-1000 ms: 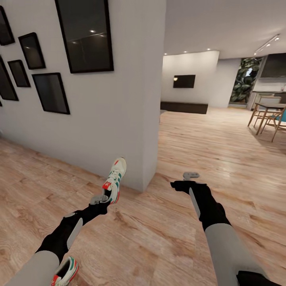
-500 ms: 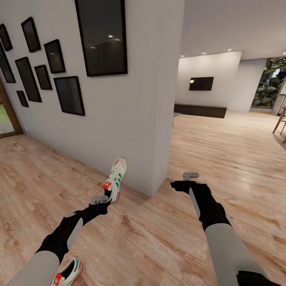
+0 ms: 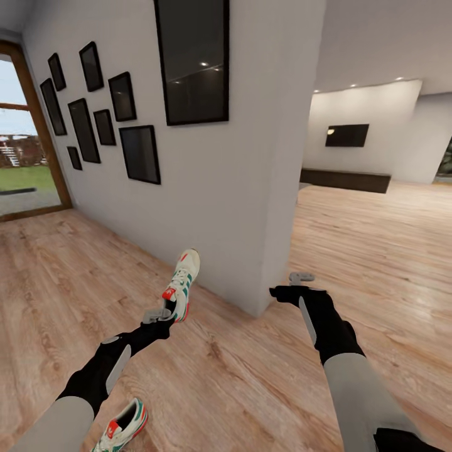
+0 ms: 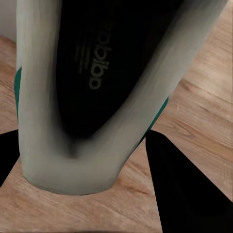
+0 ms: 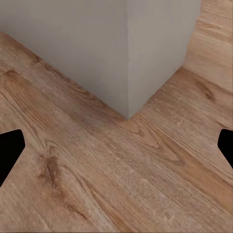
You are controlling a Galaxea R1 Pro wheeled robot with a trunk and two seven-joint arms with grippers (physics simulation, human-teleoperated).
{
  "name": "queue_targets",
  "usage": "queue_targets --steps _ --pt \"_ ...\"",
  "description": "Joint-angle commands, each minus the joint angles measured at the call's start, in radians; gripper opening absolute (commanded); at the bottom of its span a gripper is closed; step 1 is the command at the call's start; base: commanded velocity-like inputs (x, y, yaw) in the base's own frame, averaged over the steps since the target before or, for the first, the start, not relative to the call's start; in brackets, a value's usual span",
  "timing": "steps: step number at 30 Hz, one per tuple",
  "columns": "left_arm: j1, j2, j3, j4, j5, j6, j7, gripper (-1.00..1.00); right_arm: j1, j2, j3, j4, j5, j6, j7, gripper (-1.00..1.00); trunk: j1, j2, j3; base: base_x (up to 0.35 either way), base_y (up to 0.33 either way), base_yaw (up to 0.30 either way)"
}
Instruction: Pick up the two gym shoes and the two sandals from the corridor floor and place them onto the hallstand (shoe rack) in the corridor, making sure they are on the rack and not on the floor. Arrange them so the two gym shoes are next to each other and the two sandals are next to each other.
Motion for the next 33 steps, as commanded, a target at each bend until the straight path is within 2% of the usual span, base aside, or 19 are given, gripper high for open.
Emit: queue_targets --steps 1,25,33 --pt "-0.001 0.000 0.001 -0.001 0.010 0.009 -0.004 -1.00 0.000 0.001 -0.004 -0.002 0.010 0.005 0.009 1.00 0.000 0.000 -0.001 0.000 0.000 0.264" --pt "-0.001 0.000 0.001 -0.001 0.010 0.009 -0.004 -1.00 -0.001 0.001 -0.004 0.000 0.011 0.004 0.008 1.00 0.000 0.000 -0.016 0.002 -0.001 0.276" --pt "-0.001 0.000 0.001 -0.001 0.010 0.009 -0.004 -1.00 -0.001 0.000 -0.004 0.000 0.011 0.004 0.008 1.00 0.000 0.000 -0.022 0.181 -0.181 0.277"
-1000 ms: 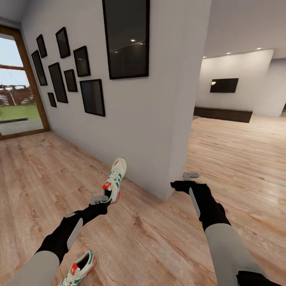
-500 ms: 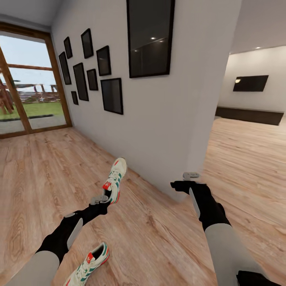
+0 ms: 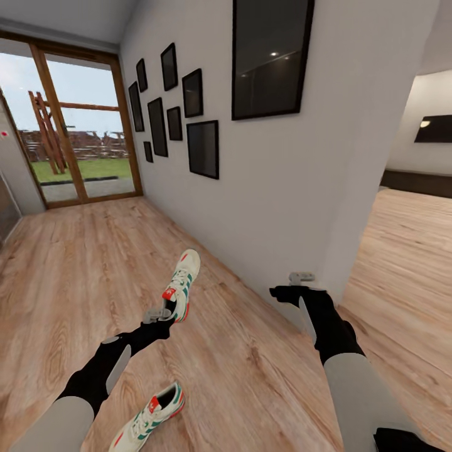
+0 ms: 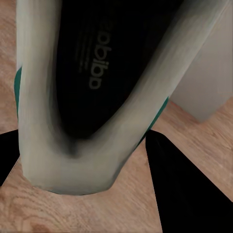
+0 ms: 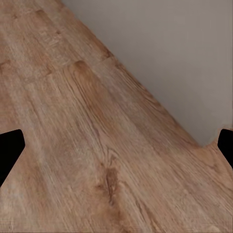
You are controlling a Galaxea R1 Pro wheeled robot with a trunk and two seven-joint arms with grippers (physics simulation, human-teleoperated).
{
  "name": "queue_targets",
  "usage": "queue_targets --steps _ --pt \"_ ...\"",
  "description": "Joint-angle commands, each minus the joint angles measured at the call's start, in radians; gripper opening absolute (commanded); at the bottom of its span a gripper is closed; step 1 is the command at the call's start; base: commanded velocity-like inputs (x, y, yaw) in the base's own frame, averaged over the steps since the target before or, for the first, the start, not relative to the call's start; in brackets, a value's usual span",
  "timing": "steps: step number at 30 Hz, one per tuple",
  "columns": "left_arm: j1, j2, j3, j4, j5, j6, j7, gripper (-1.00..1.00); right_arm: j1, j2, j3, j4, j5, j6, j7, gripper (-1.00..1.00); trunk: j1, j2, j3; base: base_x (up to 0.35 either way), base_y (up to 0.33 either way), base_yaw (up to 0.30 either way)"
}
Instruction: Pick up the two gym shoes and the two sandals from the corridor floor and place them onto the hallstand (shoe rack) in the corridor, making sure they are on the rack and not on the floor. Arrange them so the two gym shoes are next to each other and the two sandals are next to each other.
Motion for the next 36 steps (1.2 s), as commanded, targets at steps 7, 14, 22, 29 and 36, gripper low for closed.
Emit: queue_targets --steps 7,14,22,29,36 --pt "-0.001 0.000 0.001 0.000 0.010 0.009 -0.004 -1.00 0.000 0.001 -0.004 -0.002 0.011 0.004 0.009 1.00 0.000 0.000 -0.006 0.231 -0.244 0.277" --pt "-0.001 0.000 0.001 0.000 0.010 0.009 -0.004 -1.00 0.000 0.001 -0.004 -0.002 0.011 0.004 0.009 1.00 0.000 0.000 -0.011 0.133 -0.260 0.277" --pt "-0.001 -0.001 0.001 0.000 0.010 0.009 -0.004 -1.00 0.000 0.002 -0.003 0.000 0.011 0.004 0.009 1.00 0.000 0.000 -0.016 0.040 -0.273 0.277" --pt "-0.001 -0.002 0.001 0.000 0.011 0.009 -0.004 -1.00 0.001 0.001 -0.003 0.000 0.011 0.004 0.009 1.00 0.000 0.000 -0.021 0.001 -0.197 0.277" --pt "-0.001 -0.002 0.001 0.000 0.012 0.009 -0.004 -1.00 0.000 0.002 -0.003 -0.001 0.011 0.004 0.009 1.00 0.000 0.000 -0.026 0.000 -0.027 0.277"
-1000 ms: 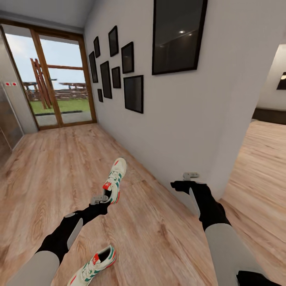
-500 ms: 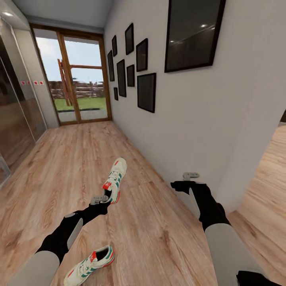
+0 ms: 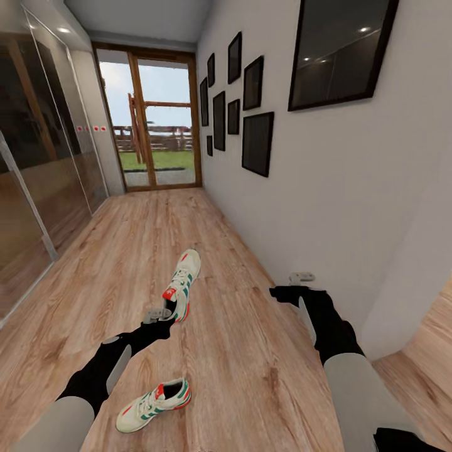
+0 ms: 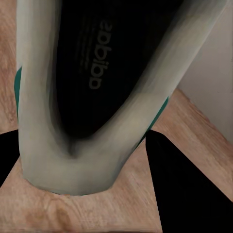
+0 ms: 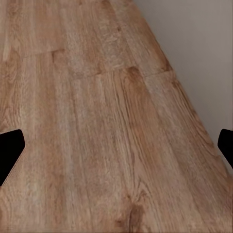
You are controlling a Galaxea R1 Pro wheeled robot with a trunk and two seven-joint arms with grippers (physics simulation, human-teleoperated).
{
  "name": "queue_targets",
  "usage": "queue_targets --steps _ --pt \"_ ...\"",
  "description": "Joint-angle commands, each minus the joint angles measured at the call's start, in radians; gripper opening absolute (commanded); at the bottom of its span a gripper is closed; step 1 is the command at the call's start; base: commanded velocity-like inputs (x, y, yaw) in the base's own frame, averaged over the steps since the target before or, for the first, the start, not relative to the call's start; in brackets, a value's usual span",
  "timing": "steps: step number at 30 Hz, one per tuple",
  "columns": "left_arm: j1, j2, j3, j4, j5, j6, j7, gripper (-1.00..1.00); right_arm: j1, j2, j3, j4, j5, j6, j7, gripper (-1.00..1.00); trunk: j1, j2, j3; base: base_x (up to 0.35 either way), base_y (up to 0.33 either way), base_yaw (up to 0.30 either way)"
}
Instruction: Pick up the two gym shoes and the two sandals from the corridor floor and place them onto the hallstand (shoe rack) in the corridor, making sure they are on the rack and not on the floor. Arrange them so the two gym shoes are next to each other and the two sandals are next to each other.
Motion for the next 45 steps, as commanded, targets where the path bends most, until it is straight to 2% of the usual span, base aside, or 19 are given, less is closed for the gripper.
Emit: queue_targets --steps 1,8,14,19,33,45 --pt "-0.001 0.000 0.001 -0.001 0.010 0.009 -0.004 -1.00 0.000 0.001 -0.005 -0.002 0.010 0.004 0.009 1.00 0.000 0.000 -0.002 0.000 -0.003 0.277" --pt "0.001 0.000 0.001 -0.001 0.011 0.009 -0.004 -1.00 0.000 0.001 -0.005 -0.002 0.010 0.005 0.009 1.00 0.000 0.000 -0.006 0.000 -0.001 0.279" --pt "0.001 0.000 0.002 -0.001 0.053 0.008 -0.004 -1.00 0.000 0.000 -0.005 -0.002 0.011 0.005 0.009 1.00 0.000 0.000 -0.011 0.000 0.000 0.279" --pt "0.001 0.000 0.002 -0.001 0.067 0.007 -0.004 -1.00 0.000 0.000 -0.005 -0.002 0.010 0.005 0.009 1.00 0.000 0.000 -0.014 0.000 0.000 0.279" --pt "0.001 0.000 0.001 -0.001 0.070 0.007 -0.004 -1.00 0.000 0.001 -0.005 -0.002 0.010 0.004 0.009 1.00 0.000 0.000 -0.024 0.001 -0.009 0.279" --pt "0.001 0.000 0.001 -0.001 0.070 0.007 -0.004 -1.00 0.000 0.001 -0.005 -0.002 0.010 0.005 0.009 1.00 0.000 0.000 -0.031 0.049 -0.248 0.282"
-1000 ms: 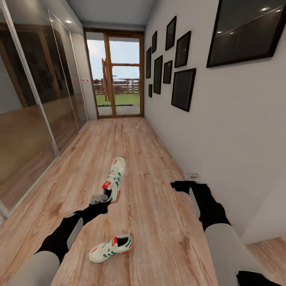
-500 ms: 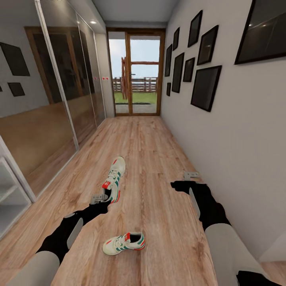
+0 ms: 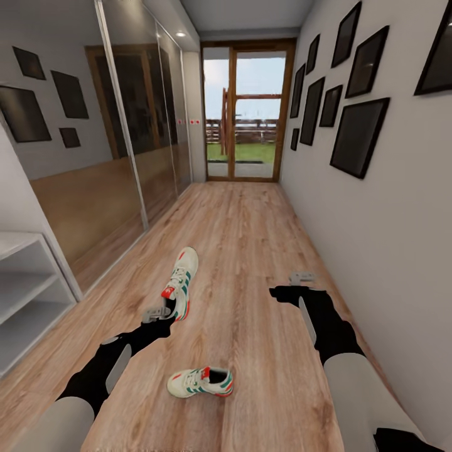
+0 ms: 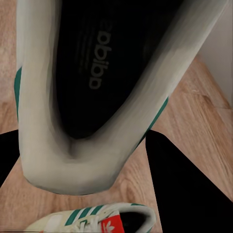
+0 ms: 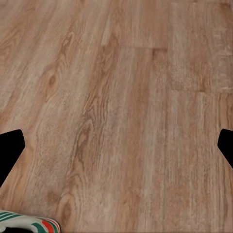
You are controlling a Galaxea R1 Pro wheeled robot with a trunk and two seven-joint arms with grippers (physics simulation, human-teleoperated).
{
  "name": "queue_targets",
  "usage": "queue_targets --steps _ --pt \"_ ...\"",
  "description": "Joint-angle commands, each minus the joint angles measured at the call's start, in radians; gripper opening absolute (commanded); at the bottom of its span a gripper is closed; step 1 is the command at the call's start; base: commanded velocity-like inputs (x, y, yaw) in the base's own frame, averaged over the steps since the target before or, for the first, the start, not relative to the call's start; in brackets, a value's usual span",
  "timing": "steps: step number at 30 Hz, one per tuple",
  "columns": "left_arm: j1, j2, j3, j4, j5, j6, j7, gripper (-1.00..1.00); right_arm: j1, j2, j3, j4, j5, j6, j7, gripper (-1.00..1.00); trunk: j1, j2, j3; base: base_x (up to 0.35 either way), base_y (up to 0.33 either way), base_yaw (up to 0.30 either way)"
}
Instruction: Pick up the two gym shoes and the two sandals from the corridor floor and place them onto the hallstand (shoe rack) in the corridor, making sure they are on the rack and not on the floor. Arrange them so the two gym shoes are next to each other and the two sandals are next to each other.
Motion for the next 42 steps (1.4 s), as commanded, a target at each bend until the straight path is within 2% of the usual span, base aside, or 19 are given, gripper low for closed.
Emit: queue_targets --steps 1,7,22,31,42 --pt "-0.001 0.000 0.001 -0.001 0.010 0.010 -0.004 -1.00 0.000 0.001 -0.004 -0.002 0.011 0.004 0.009 1.00 0.000 0.000 -0.001 0.004 -0.284 0.295" --pt "-0.001 0.000 0.001 -0.001 0.010 0.010 -0.004 -1.00 0.000 0.001 -0.004 -0.002 0.011 0.004 0.009 1.00 0.000 0.000 -0.004 0.001 -0.198 0.297" --pt "-0.001 0.000 0.002 -0.001 0.011 0.010 -0.004 -1.00 0.000 0.000 -0.004 -0.002 0.011 0.004 0.010 1.00 0.000 0.000 -0.009 0.008 -0.033 0.297" --pt "-0.001 0.000 0.001 -0.001 0.011 0.010 -0.004 -1.00 0.000 0.000 -0.004 -0.002 0.011 0.004 0.009 1.00 0.000 0.000 -0.012 0.107 -0.248 0.297" --pt "-0.001 0.000 0.001 -0.001 0.012 0.010 -0.004 -1.00 0.000 0.000 -0.004 -0.002 0.011 0.004 0.009 1.00 0.000 0.000 -0.016 -0.079 -0.273 0.297"
